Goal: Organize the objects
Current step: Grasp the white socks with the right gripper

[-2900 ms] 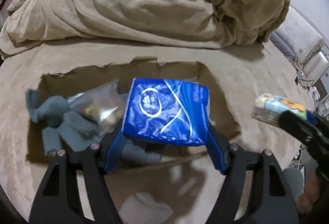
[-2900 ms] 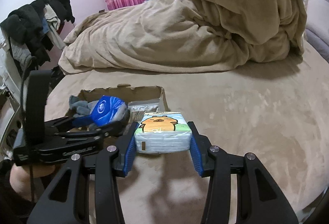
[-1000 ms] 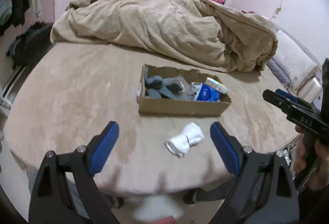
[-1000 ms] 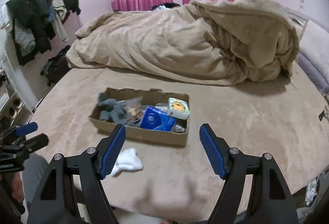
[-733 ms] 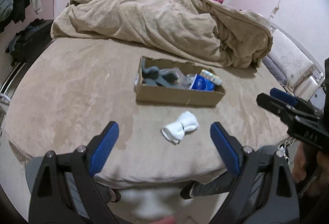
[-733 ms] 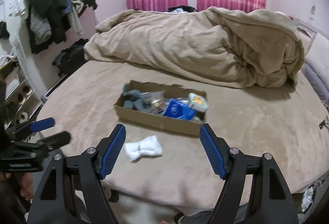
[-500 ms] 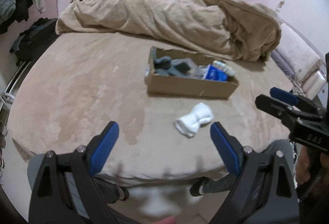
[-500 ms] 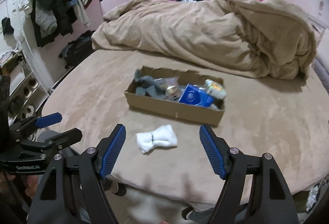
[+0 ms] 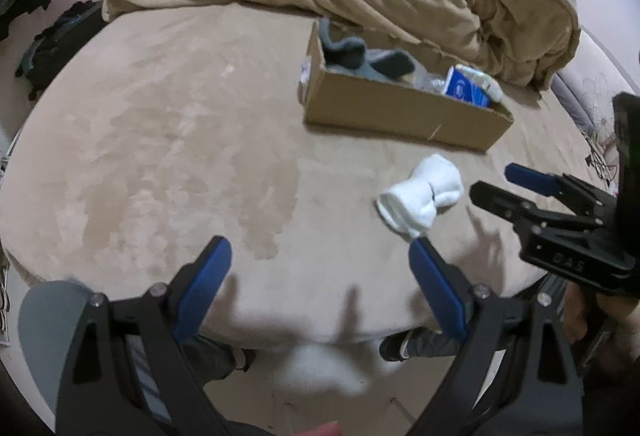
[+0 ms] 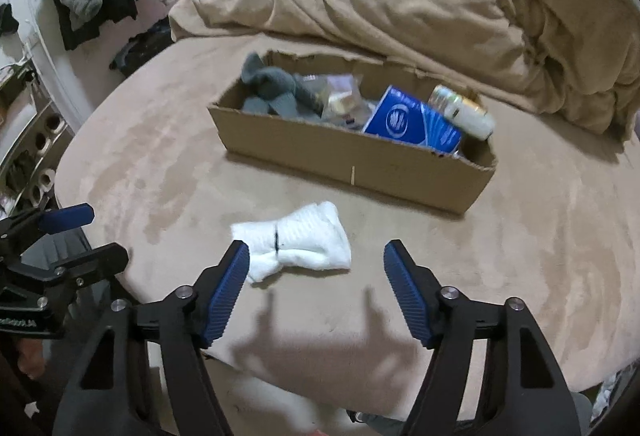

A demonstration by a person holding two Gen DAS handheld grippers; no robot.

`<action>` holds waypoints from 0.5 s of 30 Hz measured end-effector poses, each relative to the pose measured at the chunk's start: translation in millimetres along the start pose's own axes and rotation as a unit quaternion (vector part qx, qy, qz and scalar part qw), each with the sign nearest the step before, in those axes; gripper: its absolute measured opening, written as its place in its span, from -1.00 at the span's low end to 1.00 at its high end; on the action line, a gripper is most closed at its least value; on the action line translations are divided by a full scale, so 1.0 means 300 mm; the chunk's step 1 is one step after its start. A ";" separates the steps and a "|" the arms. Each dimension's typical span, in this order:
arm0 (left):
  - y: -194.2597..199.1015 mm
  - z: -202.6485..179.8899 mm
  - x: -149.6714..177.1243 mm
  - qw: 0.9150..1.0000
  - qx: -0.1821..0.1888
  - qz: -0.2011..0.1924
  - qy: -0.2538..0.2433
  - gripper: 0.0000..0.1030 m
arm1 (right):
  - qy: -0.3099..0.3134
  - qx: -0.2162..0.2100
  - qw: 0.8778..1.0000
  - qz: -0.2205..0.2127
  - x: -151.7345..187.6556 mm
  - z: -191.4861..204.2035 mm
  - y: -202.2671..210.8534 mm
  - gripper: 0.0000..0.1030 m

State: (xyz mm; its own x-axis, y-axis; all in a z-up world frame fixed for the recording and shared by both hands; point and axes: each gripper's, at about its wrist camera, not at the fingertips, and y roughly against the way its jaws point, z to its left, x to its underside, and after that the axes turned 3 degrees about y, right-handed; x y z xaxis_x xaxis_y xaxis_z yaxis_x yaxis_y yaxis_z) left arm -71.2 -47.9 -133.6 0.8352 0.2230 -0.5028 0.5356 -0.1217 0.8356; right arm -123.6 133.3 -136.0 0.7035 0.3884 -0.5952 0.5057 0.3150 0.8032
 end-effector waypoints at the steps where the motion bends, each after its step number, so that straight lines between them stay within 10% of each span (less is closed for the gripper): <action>1: -0.014 0.000 -0.004 1.000 0.000 0.005 0.000 0.78 | 0.000 -0.001 1.000 0.005 -0.001 -0.007 -0.023 0.38; 12: -0.142 0.032 -0.002 0.999 -0.012 0.040 0.016 0.78 | -0.024 -0.074 0.996 0.039 -0.023 -0.056 -0.233 0.37; 15: -0.145 0.035 0.000 0.999 -0.013 0.042 0.017 0.78 | -0.027 -0.088 0.995 0.031 -0.022 -0.052 -0.242 0.11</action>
State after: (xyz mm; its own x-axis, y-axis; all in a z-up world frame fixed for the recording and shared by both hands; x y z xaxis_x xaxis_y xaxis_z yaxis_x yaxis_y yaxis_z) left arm -93.2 -52.8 -172.4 0.8717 0.2464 -0.4235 0.4605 -0.1168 0.8799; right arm -172.7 121.2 -190.8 0.7585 0.3668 -0.5387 0.3680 0.4412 0.8185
